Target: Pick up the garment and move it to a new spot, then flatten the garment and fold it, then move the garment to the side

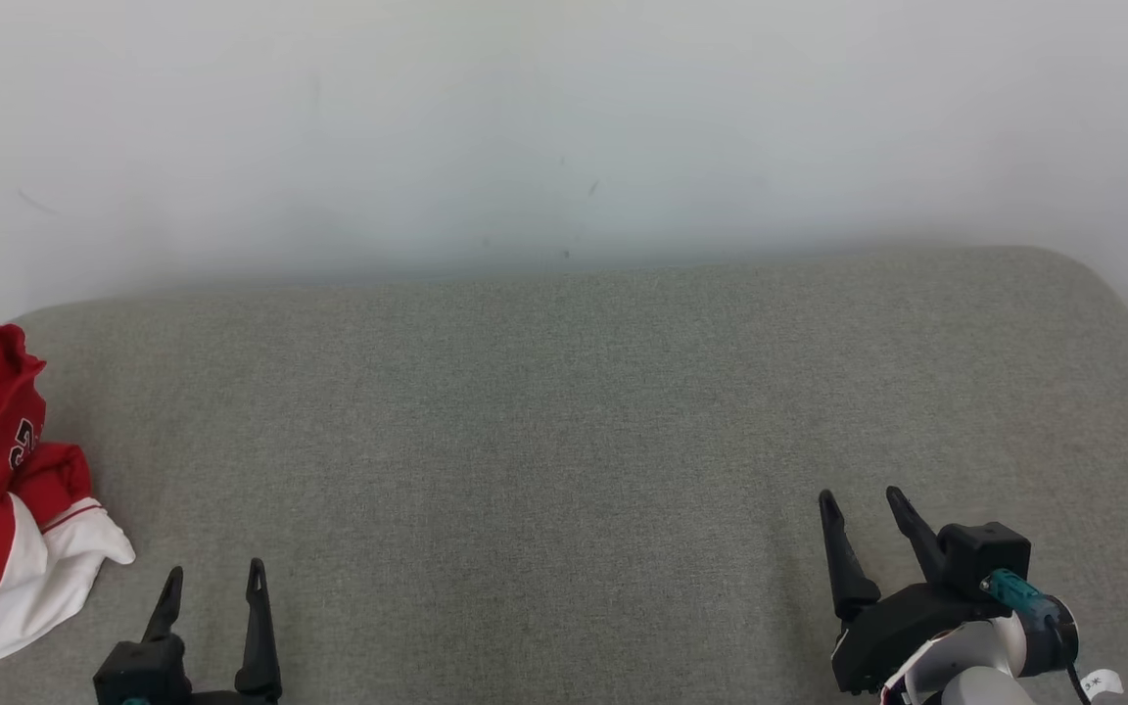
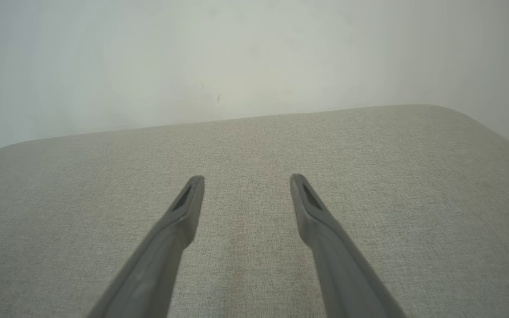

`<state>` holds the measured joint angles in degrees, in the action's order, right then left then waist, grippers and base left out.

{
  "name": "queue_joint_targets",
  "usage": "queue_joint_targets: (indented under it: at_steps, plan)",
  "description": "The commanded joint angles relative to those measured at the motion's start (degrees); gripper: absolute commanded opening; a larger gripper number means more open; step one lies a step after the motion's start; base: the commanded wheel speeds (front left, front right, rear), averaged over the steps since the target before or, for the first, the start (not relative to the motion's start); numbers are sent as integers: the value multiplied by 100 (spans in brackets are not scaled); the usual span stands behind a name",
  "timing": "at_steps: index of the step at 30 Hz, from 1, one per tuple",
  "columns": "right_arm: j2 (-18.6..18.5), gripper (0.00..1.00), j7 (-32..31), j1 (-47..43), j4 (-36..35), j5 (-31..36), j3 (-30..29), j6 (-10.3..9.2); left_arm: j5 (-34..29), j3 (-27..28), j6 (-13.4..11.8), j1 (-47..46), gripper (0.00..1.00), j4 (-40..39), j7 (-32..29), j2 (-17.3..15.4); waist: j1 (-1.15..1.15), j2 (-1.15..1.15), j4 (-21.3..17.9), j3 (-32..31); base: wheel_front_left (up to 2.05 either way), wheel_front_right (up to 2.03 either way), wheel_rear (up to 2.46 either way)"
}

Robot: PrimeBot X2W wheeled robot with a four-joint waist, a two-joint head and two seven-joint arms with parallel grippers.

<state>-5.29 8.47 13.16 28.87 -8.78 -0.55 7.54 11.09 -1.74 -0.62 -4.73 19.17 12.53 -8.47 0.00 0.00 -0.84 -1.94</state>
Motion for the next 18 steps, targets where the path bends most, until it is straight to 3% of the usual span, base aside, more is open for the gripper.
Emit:
queue_joint_targets:
  at_steps: [1,18]
  plan:
    - [-4,100,-11,26,38,131,27,-9,-94,4,-46,34,100,3,48,-20,0,0,0,-5,0,0,0]
    - [-40,100,-110,54,109,276,40,-10,-69,-5,-114,130,100,-14,-136,-76,0,0,1,-64,0,0,0]
